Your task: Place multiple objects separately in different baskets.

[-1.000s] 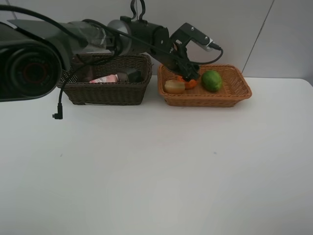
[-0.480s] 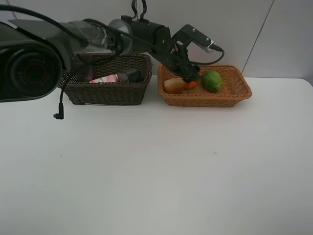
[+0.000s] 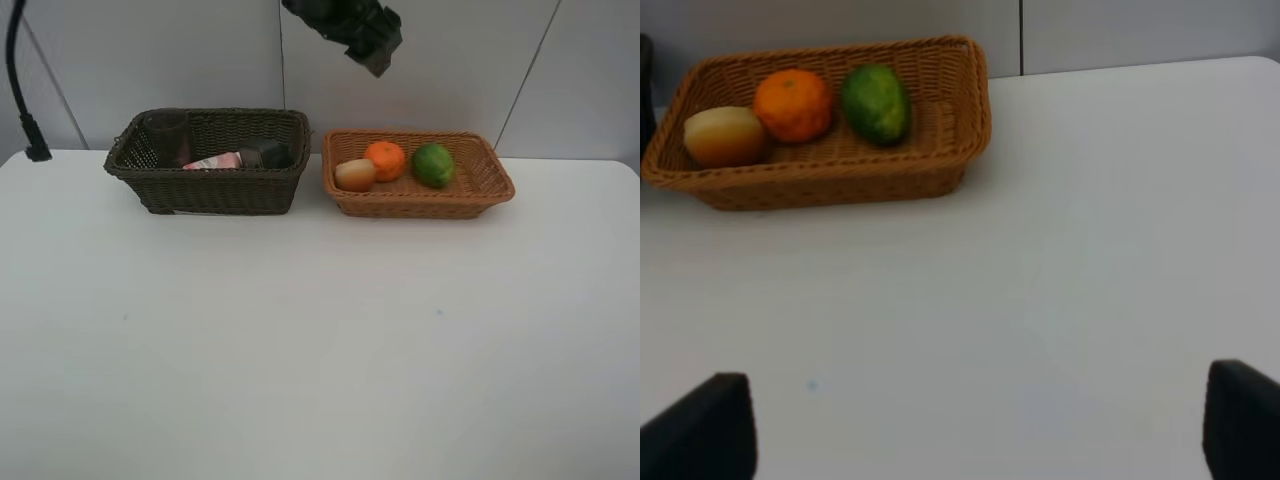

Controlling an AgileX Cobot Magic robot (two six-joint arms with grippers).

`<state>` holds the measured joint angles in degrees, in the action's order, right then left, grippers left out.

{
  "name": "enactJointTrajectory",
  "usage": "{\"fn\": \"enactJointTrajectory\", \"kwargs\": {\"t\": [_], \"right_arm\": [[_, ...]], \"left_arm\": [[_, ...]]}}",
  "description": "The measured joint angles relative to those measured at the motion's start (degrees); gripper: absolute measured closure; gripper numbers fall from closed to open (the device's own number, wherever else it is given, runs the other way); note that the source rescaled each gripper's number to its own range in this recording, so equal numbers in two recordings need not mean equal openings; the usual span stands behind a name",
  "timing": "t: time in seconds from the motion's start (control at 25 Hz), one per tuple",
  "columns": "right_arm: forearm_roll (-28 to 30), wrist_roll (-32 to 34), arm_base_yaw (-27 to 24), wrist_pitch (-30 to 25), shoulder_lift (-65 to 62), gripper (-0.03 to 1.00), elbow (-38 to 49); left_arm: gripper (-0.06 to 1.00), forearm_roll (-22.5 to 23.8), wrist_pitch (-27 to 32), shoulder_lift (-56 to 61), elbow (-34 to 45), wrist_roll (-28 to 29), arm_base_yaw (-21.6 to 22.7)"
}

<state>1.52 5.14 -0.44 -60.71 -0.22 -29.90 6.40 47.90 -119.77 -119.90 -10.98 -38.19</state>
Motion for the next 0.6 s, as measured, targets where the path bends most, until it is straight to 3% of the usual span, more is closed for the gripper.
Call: {"fn": "enactJointTrajectory", "kwargs": {"t": [0.32,0.44,0.6], "right_arm": [[0.00,0.00,0.00,0.00,0.00,0.00,0.00],[0.00,0.00,0.00,0.00,0.00,0.00,0.00],[0.00,0.00,0.00,0.00,0.00,0.00,0.00]], "left_arm": [[-0.05,3.11,19.80,11.04,-0.22,1.70,0.00],[-0.05,6.42,20.71,13.56,0.95,4.73,0.00],[-0.05,7.39,20.66,19.73,8.41,6.64,0.00]]}}
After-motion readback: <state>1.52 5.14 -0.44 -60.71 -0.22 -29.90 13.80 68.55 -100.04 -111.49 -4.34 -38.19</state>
